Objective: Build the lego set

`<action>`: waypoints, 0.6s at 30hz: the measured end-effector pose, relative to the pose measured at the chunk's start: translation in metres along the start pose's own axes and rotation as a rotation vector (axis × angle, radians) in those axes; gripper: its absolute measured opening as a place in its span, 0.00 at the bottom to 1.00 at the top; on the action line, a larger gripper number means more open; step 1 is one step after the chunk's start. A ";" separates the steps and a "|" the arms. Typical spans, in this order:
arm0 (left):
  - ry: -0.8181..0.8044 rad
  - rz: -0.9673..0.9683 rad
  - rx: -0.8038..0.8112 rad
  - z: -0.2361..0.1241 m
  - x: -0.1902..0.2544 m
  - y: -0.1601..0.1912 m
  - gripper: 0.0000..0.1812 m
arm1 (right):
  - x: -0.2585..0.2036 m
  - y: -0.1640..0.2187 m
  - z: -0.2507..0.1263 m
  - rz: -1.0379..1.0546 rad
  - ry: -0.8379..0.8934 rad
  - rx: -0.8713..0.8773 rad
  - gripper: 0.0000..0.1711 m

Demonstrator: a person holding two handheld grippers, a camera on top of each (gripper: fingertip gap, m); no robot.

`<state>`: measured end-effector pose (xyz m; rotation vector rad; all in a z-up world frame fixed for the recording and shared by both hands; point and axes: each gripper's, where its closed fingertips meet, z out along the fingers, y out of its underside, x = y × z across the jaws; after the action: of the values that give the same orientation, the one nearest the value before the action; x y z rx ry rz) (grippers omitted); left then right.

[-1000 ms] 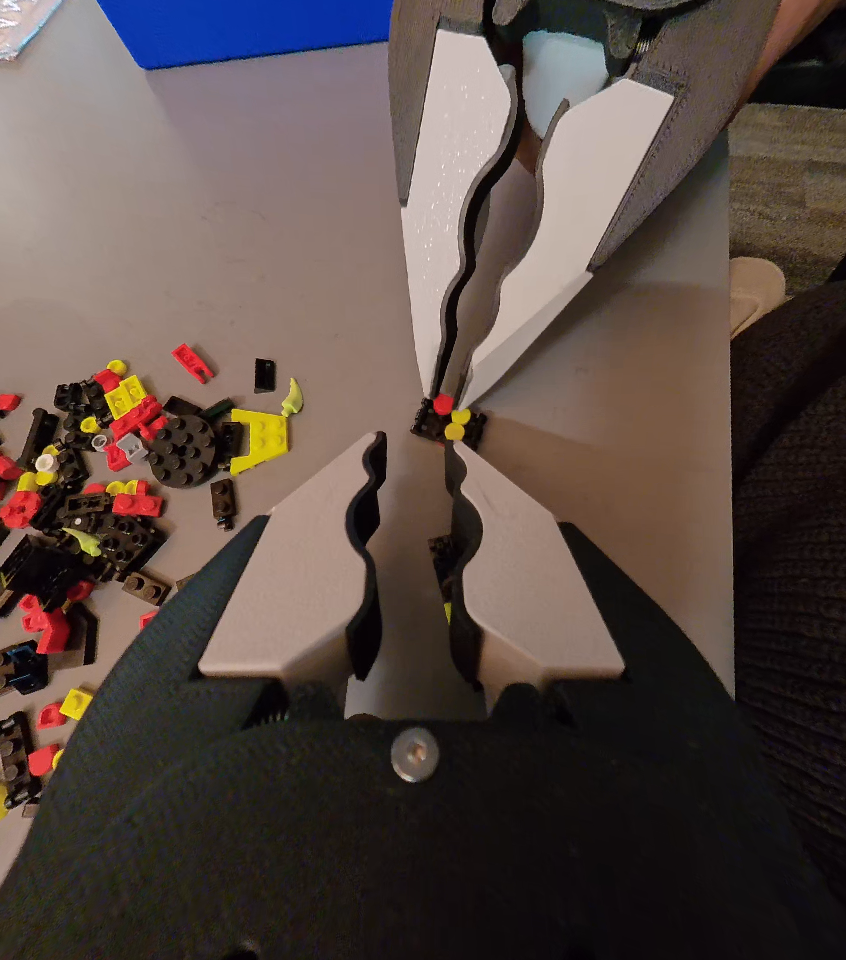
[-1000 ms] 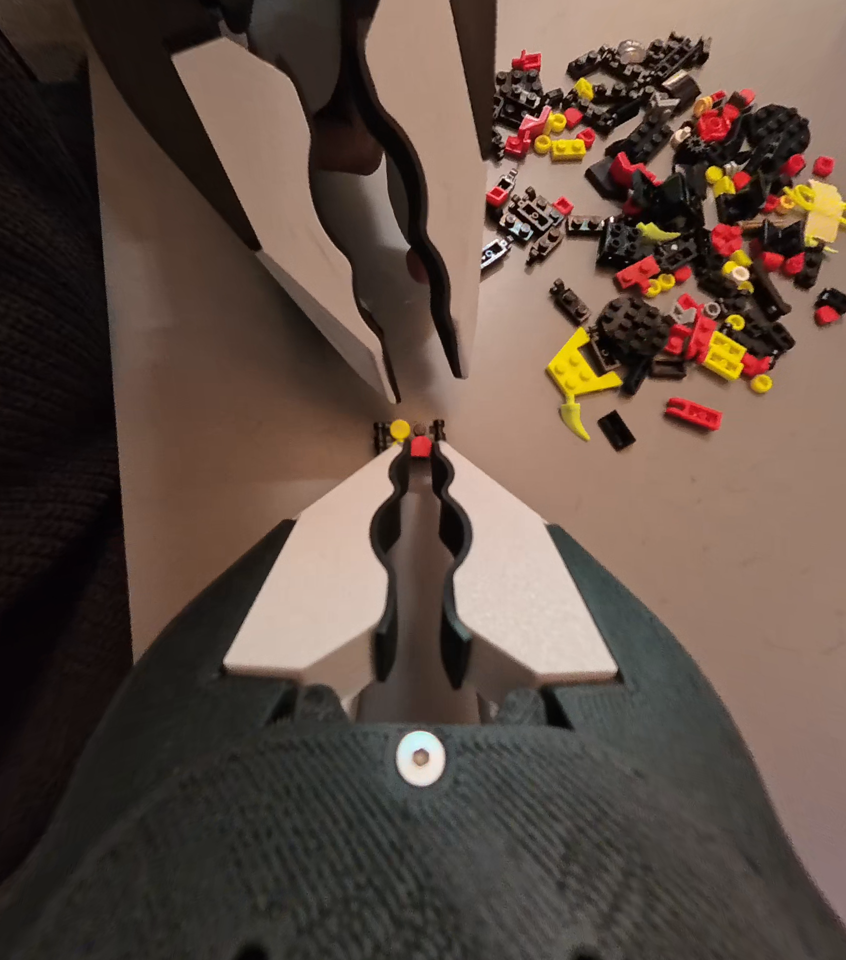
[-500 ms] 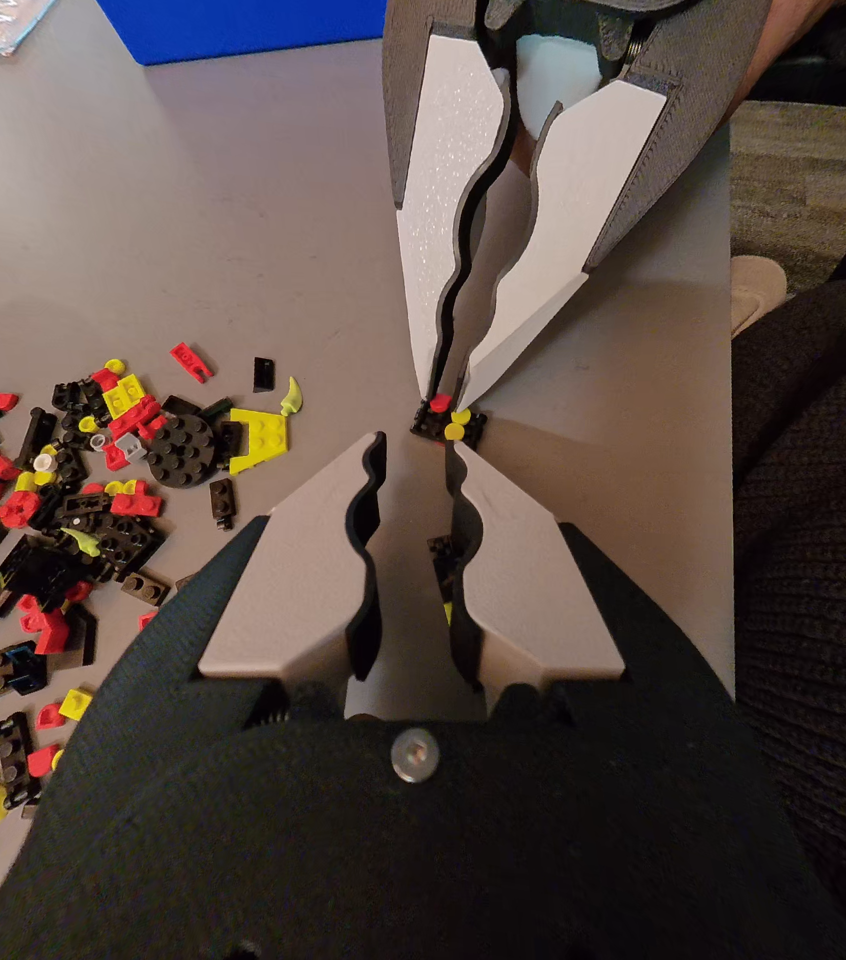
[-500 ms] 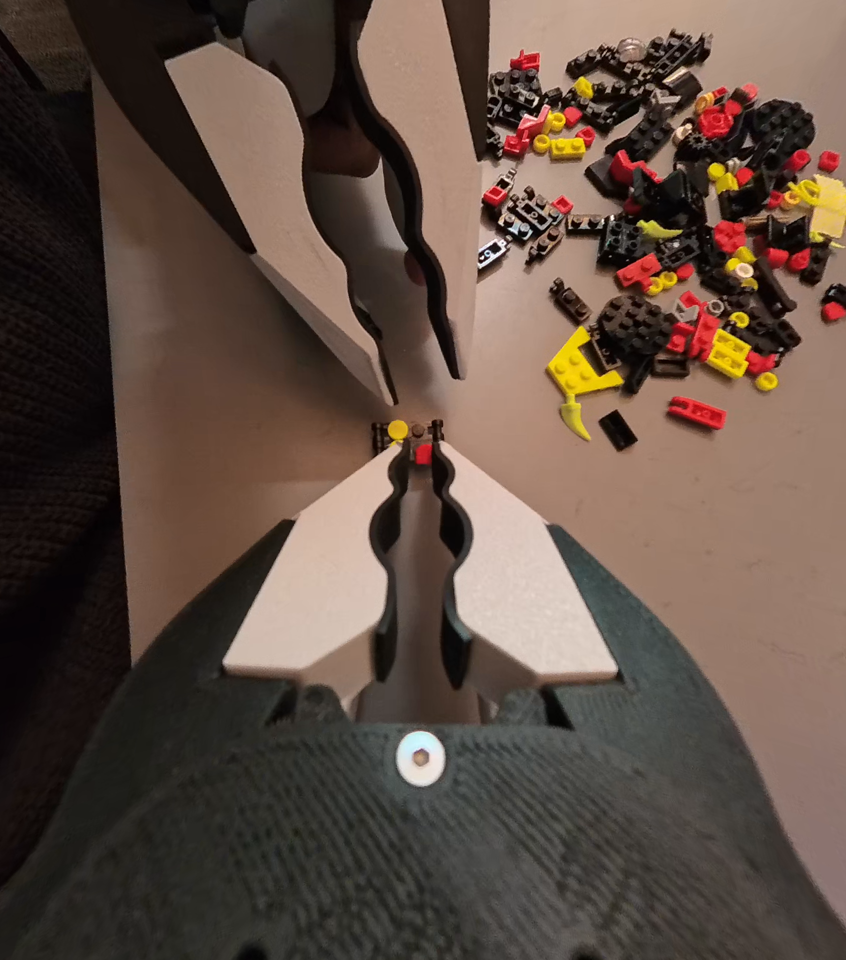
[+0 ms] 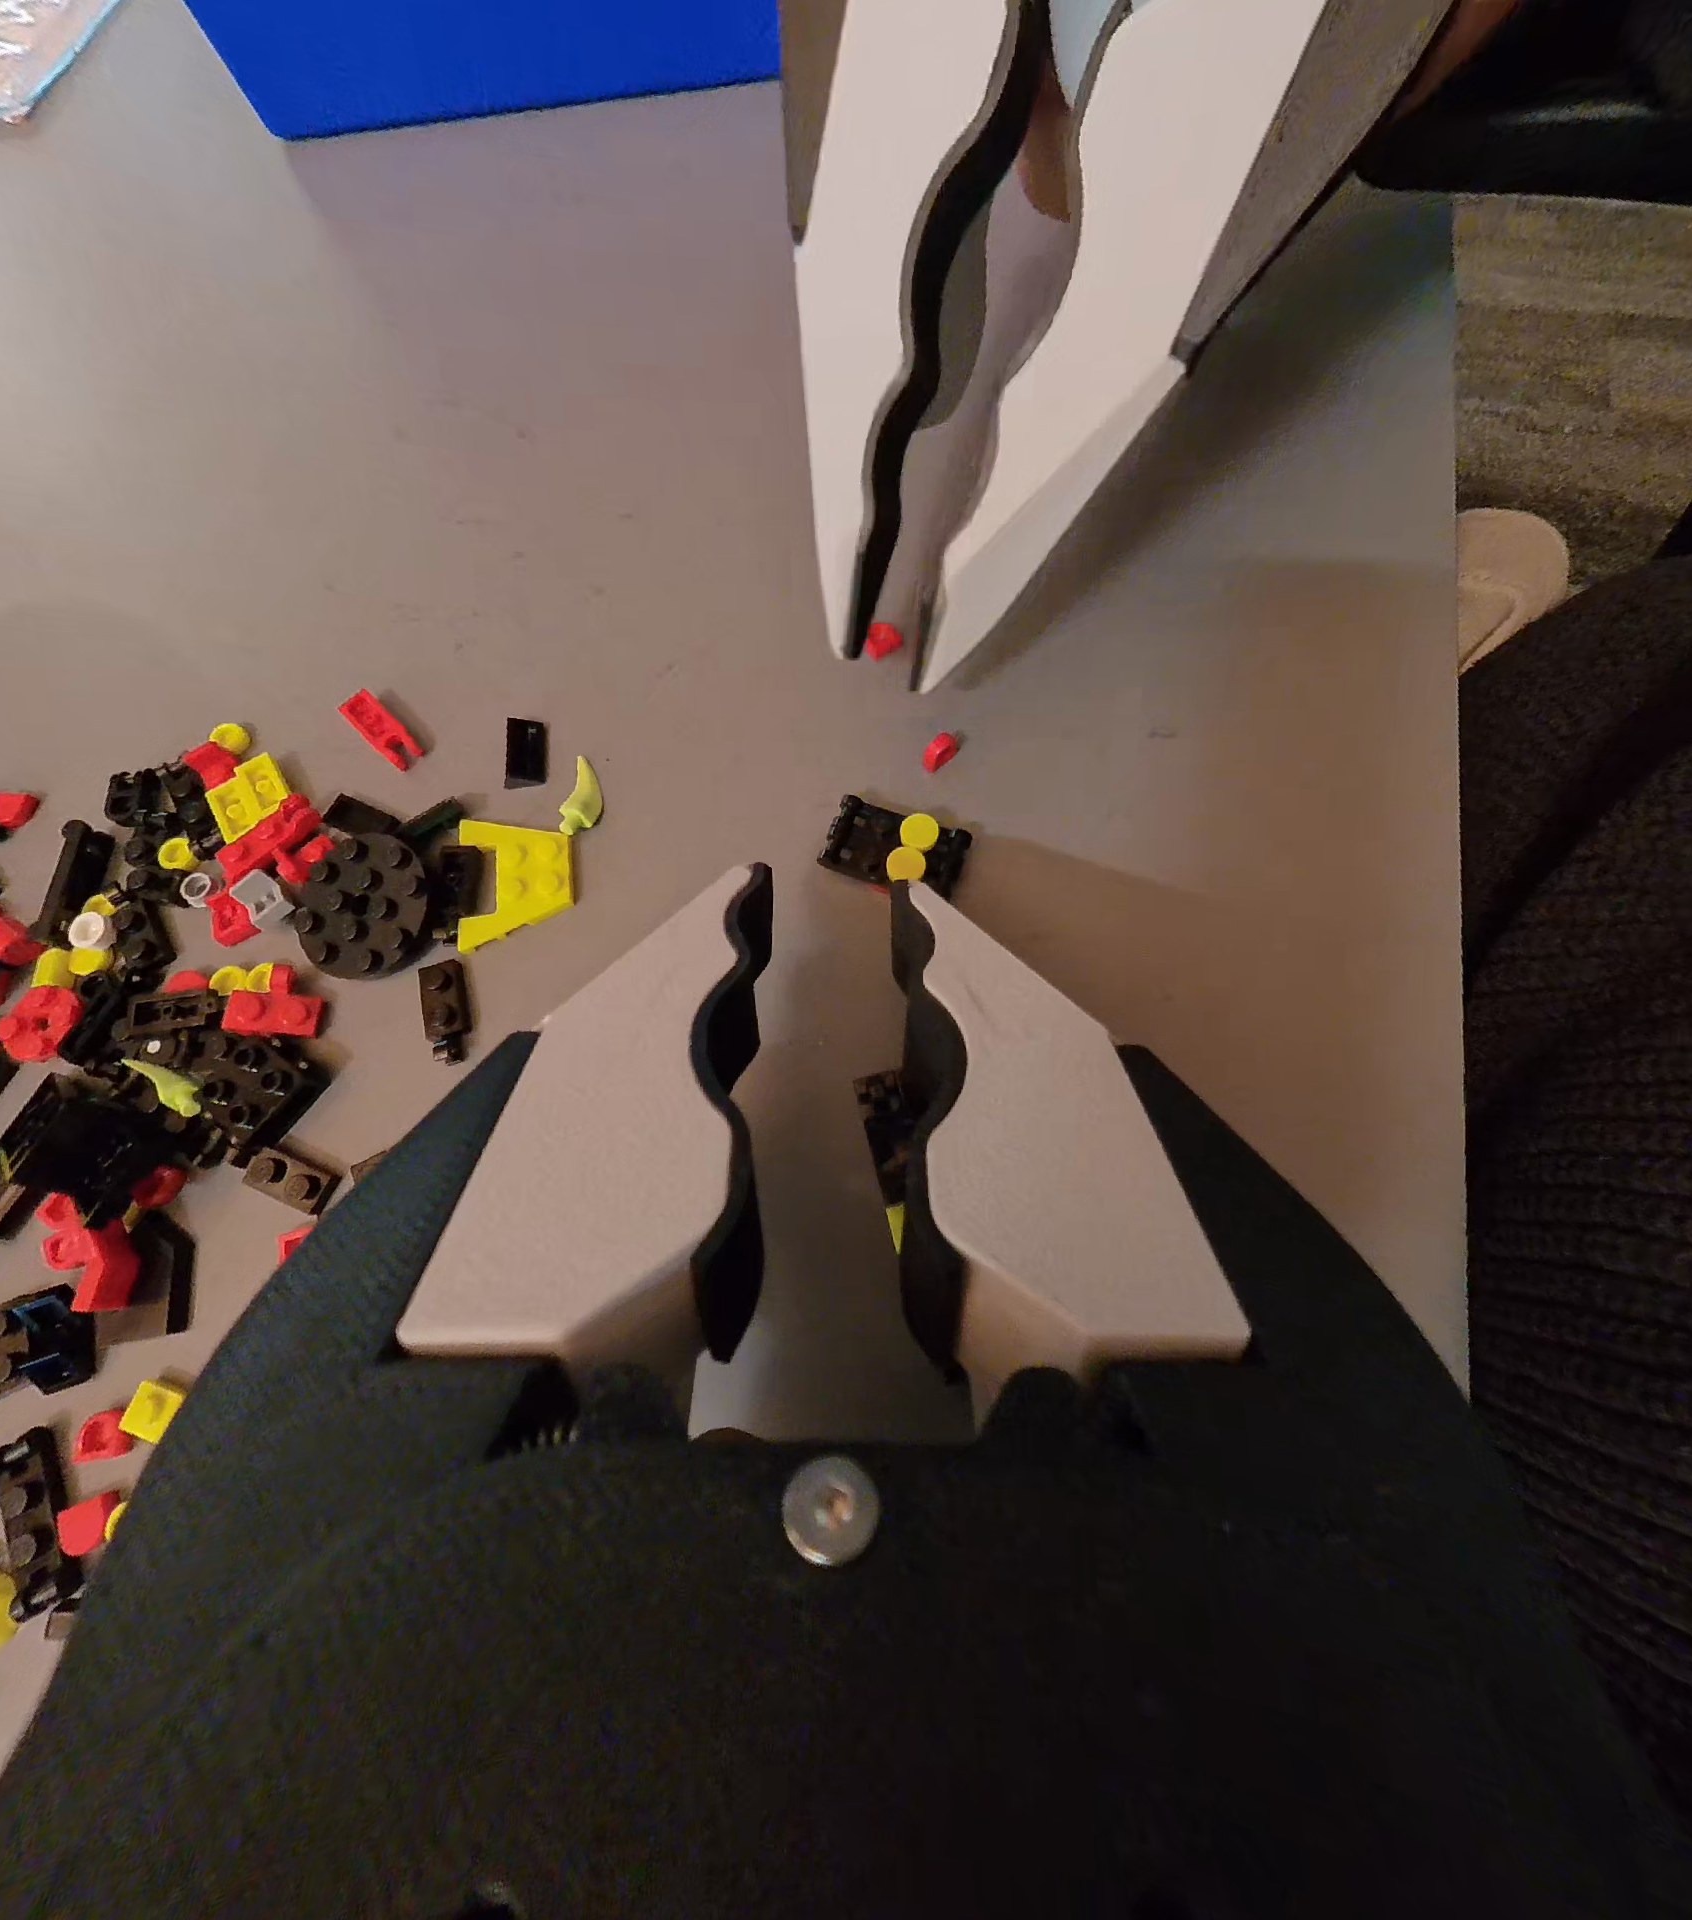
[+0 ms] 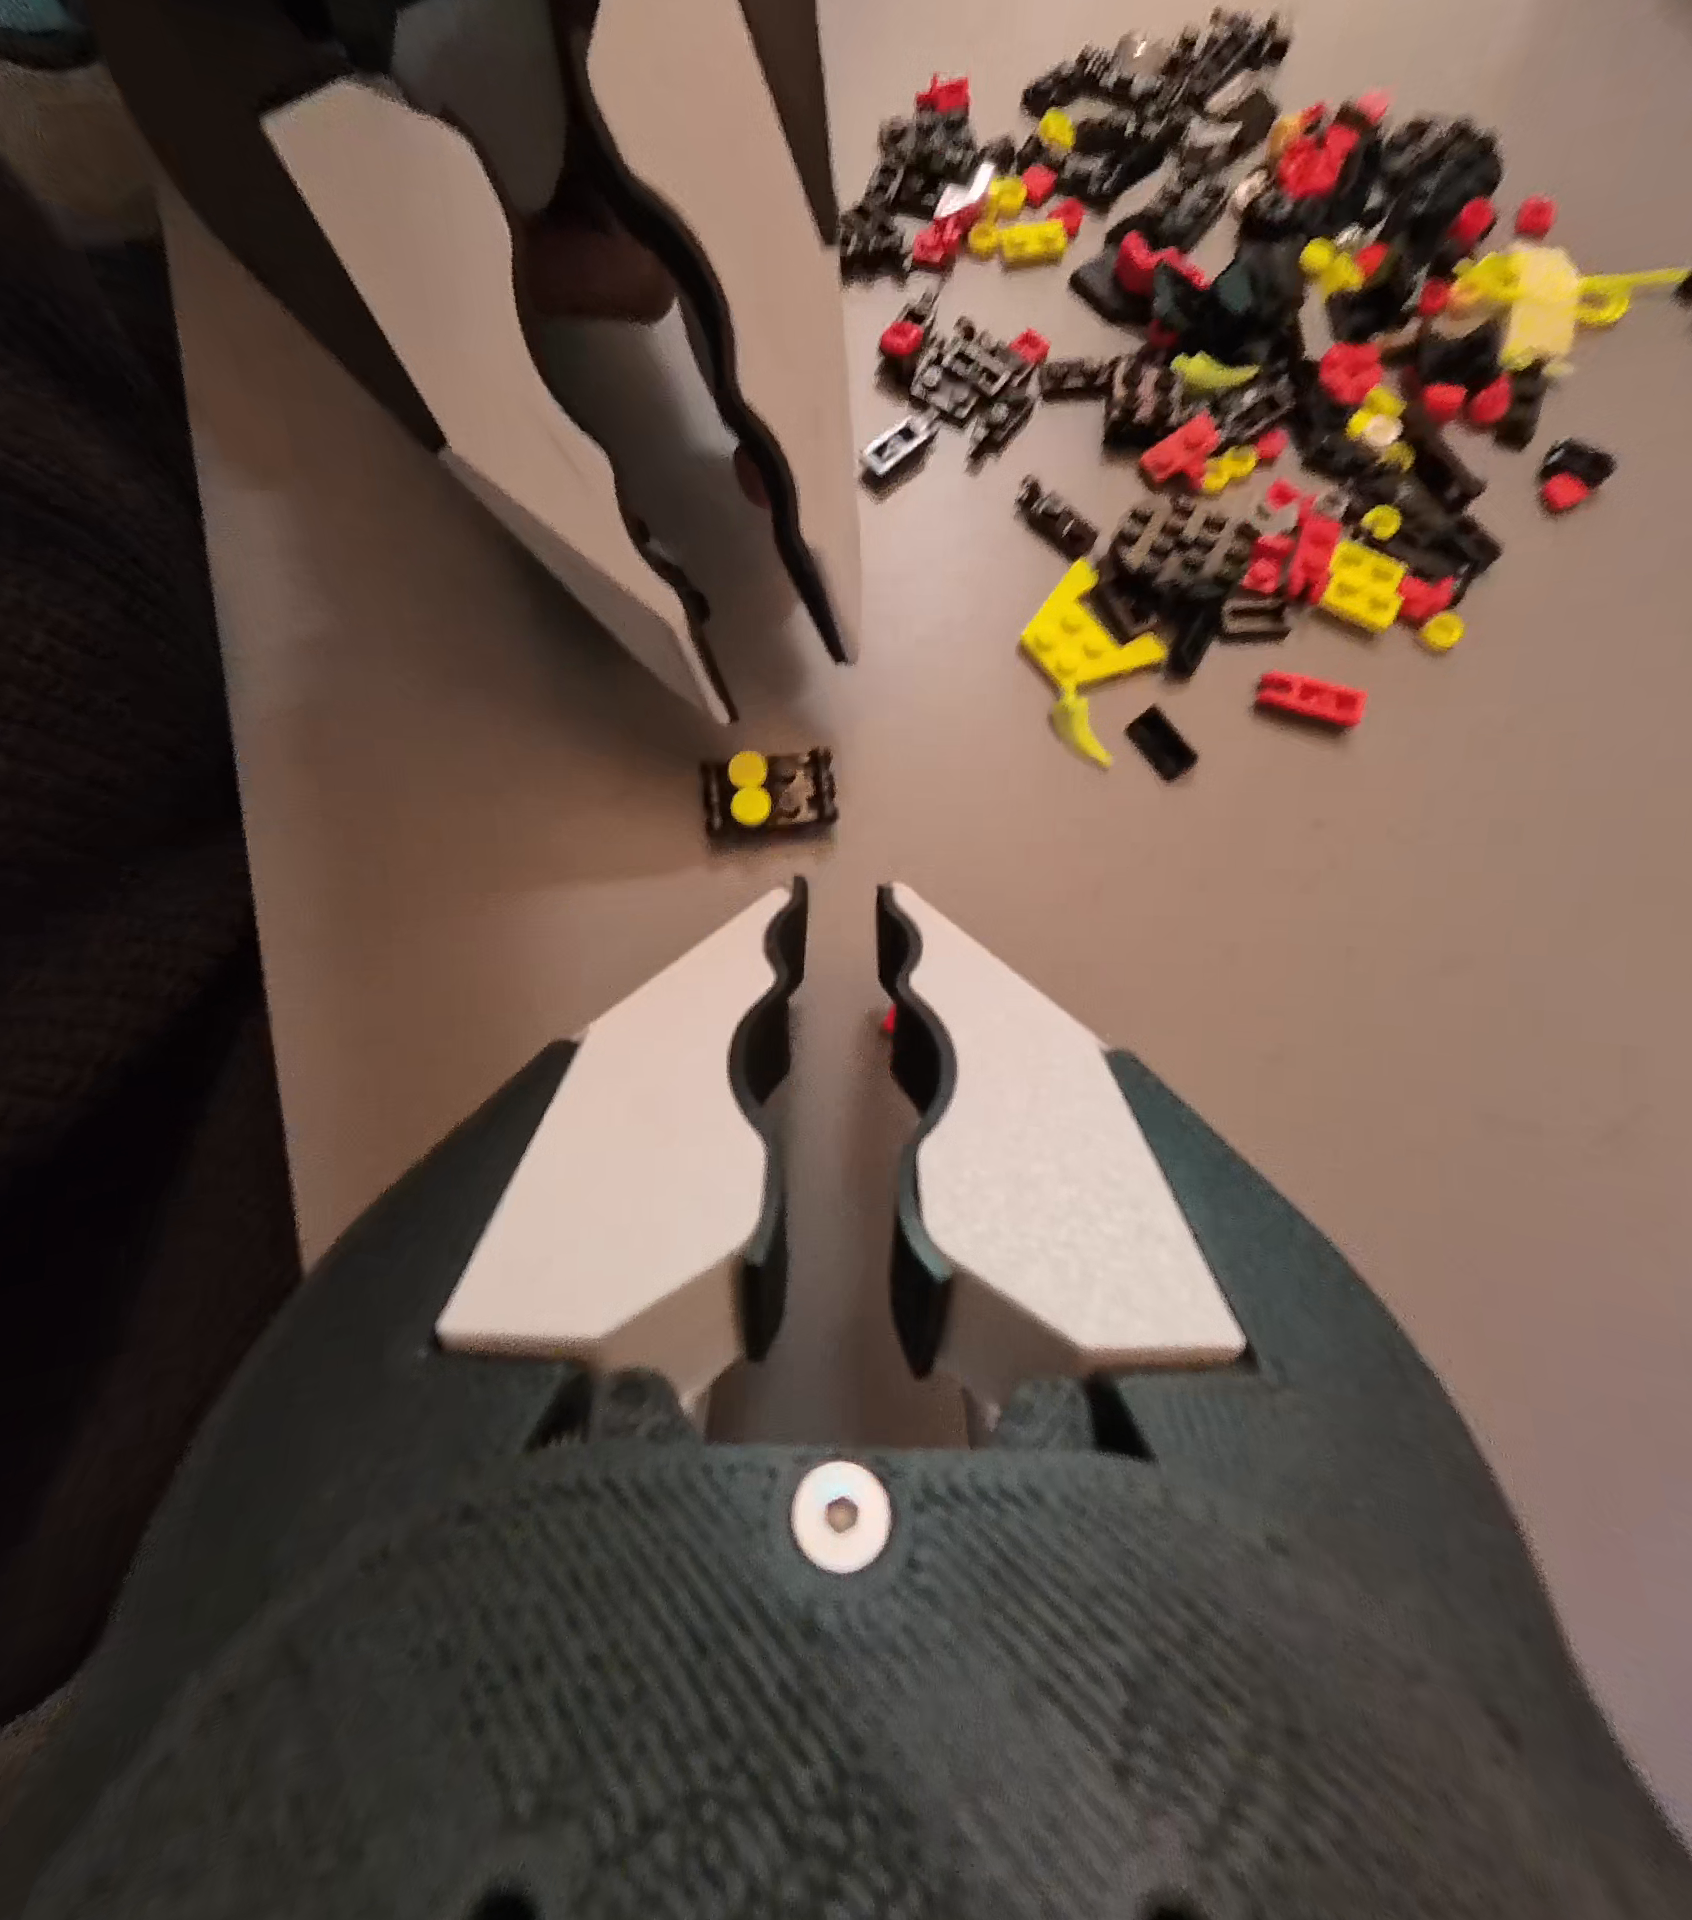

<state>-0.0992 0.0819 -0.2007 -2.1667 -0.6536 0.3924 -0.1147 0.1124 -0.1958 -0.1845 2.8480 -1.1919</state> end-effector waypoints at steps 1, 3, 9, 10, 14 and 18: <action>0.000 0.001 0.000 0.000 0.000 0.000 0.11 | -0.003 0.005 0.000 0.011 -0.020 -0.015 0.07; 0.000 0.003 -0.002 0.000 0.000 0.000 0.11 | -0.008 0.012 0.003 0.008 -0.038 -0.052 0.07; -0.002 0.004 -0.003 0.000 0.000 0.001 0.11 | -0.019 0.013 0.010 -0.032 -0.072 -0.087 0.05; -0.002 0.003 -0.004 0.000 0.000 0.001 0.11 | -0.019 0.013 0.011 -0.041 -0.070 -0.088 0.04; -0.002 0.002 -0.004 0.000 0.000 0.001 0.11 | -0.025 0.009 0.011 -0.076 -0.074 -0.081 0.04; -0.002 0.003 -0.005 0.000 0.000 0.001 0.11 | -0.028 0.008 0.012 -0.107 -0.068 -0.084 0.04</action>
<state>-0.0989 0.0817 -0.2014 -2.1721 -0.6533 0.3954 -0.0870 0.1128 -0.2099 -0.3784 2.8624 -1.0617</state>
